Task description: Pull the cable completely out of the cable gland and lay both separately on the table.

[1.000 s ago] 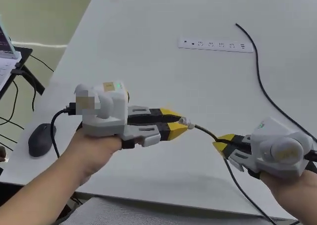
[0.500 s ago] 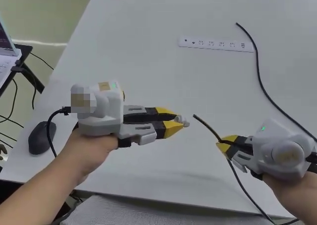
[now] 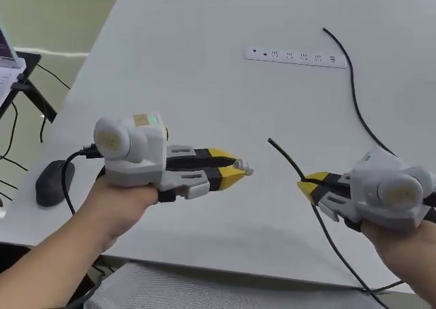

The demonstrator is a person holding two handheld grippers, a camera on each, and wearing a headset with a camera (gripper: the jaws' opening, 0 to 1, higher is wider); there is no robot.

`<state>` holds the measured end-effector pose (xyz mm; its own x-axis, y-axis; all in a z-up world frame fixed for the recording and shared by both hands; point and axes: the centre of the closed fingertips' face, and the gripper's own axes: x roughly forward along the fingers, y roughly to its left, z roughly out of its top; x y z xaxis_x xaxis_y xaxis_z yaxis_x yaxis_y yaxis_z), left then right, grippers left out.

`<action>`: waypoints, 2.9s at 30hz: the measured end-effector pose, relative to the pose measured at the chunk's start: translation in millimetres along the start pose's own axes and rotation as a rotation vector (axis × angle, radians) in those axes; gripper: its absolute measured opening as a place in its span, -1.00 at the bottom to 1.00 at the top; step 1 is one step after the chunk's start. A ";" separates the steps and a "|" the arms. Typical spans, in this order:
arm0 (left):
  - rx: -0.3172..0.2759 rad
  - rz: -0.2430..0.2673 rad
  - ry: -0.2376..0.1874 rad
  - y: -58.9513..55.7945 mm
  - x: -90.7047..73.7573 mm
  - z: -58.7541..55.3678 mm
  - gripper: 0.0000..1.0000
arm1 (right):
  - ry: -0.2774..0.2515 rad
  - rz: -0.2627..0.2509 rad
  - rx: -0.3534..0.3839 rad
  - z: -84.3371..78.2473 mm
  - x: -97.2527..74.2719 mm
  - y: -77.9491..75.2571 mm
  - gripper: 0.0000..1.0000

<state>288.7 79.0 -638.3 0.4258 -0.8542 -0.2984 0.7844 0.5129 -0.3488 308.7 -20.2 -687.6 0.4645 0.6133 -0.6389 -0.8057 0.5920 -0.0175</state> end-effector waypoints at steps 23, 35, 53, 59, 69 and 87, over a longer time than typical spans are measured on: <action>0.016 0.012 -0.016 36.9 -48.5 -33.2 -0.69 | 0.014 -0.015 0.000 49.0 44.6 14.0 -1.00; 0.022 0.021 -0.005 55.2 -64.5 -51.7 -0.69 | 0.006 0.007 0.008 68.3 80.6 20.9 -1.00; 0.003 0.050 0.020 79.6 -73.3 -85.8 -0.69 | 0.122 0.108 -0.131 53.1 149.9 49.8 -1.00; -0.017 0.066 0.037 85.8 -78.0 -103.5 -0.69 | 0.135 0.148 -0.199 51.7 166.4 65.2 -1.00; -0.049 0.105 0.053 99.3 -82.5 -130.5 -0.69 | 0.196 0.202 -0.285 29.1 197.0 85.5 -1.00; -0.048 0.132 0.114 109.9 -78.8 -157.5 -0.69 | 0.264 0.255 -0.334 6.7 212.1 104.4 -1.00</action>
<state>270.2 216.1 -793.0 0.4675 -0.7655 -0.4420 0.7015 0.6255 -0.3414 325.6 175.2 -819.8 0.1633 0.5378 -0.8271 -0.9754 0.2139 -0.0535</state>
